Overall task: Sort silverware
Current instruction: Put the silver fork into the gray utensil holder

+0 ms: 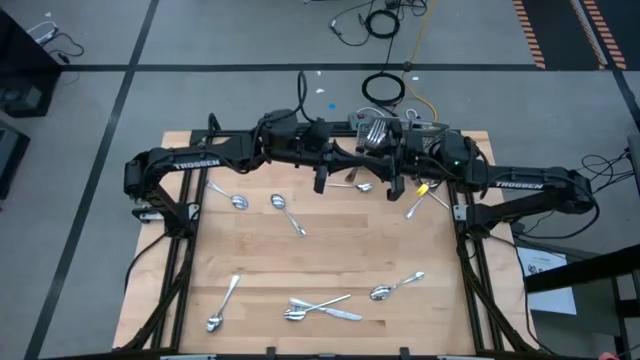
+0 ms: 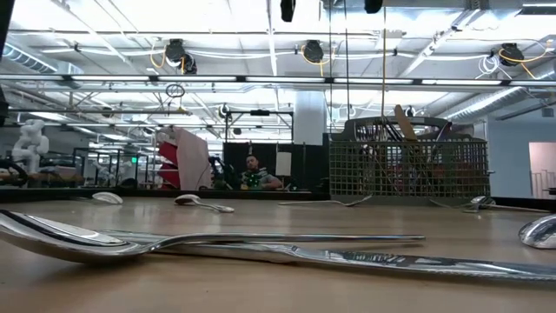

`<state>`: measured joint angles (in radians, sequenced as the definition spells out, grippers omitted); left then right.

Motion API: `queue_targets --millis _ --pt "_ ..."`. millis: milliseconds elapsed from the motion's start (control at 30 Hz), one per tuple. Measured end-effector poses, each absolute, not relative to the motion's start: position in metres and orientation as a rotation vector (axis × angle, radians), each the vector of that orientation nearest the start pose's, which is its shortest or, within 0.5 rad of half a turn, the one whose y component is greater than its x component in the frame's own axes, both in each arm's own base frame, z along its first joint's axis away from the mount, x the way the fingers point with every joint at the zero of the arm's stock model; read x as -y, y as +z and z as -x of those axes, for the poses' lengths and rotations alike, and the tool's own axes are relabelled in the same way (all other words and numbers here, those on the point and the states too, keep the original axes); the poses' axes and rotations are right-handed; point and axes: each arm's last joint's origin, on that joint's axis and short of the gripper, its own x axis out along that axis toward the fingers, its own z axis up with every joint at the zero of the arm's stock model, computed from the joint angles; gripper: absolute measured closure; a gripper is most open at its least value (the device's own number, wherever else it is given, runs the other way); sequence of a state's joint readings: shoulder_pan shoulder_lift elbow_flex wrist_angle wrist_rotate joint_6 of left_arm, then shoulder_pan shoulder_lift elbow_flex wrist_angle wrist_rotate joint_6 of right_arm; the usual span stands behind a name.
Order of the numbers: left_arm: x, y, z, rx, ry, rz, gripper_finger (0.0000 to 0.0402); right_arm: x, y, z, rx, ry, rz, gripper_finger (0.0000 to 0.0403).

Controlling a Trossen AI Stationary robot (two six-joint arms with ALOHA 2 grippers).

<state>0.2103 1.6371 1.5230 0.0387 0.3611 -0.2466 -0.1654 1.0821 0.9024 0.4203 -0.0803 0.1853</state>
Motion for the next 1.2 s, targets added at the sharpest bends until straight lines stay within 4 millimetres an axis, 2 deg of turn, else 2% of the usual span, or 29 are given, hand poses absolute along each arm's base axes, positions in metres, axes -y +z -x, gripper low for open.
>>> queue_targets --millis 133,200,333,533,700,800,1033,1200 --pt "-0.07 0.391 -0.376 -0.091 -0.143 0.244 0.0402 0.037 0.372 -0.237 0.208 -0.066 -0.181 0.0371" --pt "-0.07 0.391 -0.376 -0.091 -0.143 0.24 0.0401 0.037 0.371 -0.237 0.195 -0.065 -0.178 0.0394" --pt "-0.069 0.391 -0.376 -0.092 -0.144 0.238 0.0381 0.036 0.371 -0.237 0.197 -0.062 -0.189 0.0399" --pt "-0.066 0.386 -0.378 -0.127 -0.152 0.183 0.0317 0.036 0.372 -0.237 0.205 -0.054 -0.194 0.0401" --pt "-0.069 0.378 -0.376 -0.207 -0.105 0.208 0.0261 0.036 0.376 -0.23 0.216 -0.059 -0.183 0.0401" --pt "-0.076 0.374 -0.374 -0.25 -0.074 0.293 0.0239 0.038 0.381 -0.221 0.23 -0.083 -0.16 0.0402" --pt "-0.1 0.363 -0.363 -0.367 0.0 0.371 0.0228 0.043 0.389 -0.197 0.222 -0.126 -0.153 0.0402" --pt "-0.112 0.348 -0.351 -0.529 0.052 0.436 0.0228 0.047 0.392 -0.18 0.208 -0.184 -0.105 0.0402"
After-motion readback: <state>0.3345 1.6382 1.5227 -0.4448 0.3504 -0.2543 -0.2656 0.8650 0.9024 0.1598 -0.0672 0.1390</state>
